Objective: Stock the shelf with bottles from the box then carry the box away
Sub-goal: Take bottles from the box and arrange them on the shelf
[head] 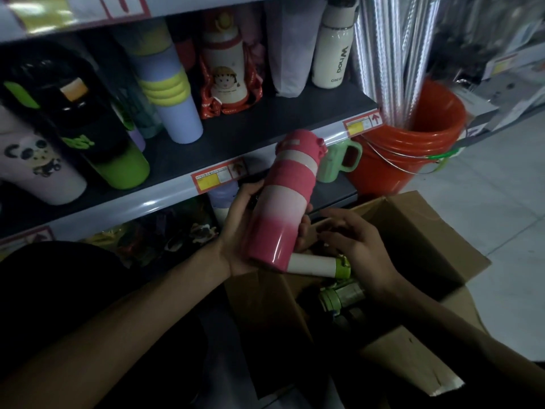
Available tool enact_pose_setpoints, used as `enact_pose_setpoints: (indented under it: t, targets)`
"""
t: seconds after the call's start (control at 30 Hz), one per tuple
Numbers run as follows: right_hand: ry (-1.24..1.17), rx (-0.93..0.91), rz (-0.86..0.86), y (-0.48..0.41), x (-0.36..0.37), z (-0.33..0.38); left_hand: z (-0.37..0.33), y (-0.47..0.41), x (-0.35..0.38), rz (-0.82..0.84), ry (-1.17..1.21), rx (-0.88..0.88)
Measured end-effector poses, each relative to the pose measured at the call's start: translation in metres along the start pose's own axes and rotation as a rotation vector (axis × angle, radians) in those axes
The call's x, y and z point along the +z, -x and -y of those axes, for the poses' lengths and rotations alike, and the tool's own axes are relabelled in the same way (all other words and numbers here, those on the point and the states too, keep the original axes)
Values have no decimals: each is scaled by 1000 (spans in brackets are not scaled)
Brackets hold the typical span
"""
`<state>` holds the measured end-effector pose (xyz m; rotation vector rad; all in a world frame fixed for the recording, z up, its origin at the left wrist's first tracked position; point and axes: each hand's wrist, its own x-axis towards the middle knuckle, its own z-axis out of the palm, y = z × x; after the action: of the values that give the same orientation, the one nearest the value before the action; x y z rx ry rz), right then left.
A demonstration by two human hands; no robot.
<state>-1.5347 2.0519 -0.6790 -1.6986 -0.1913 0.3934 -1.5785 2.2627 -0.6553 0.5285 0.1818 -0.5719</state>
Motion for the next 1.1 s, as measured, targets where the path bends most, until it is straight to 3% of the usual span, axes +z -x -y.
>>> enact_pose_setpoints:
  t: [0.23,0.53,0.83,1.1]
  targets:
    - [-7,-2,33,-2,10,2,-11,18,-2,50,-90,83]
    - [40,-52,150,3,36,23,-14,36,-2,-453,-547,449]
    - [129,-142,285,-6,82,46,-28,61,-1,-594,-863,613]
    - [199,-288,151,-24,136,71,-44,75,-7,-670,-837,815]
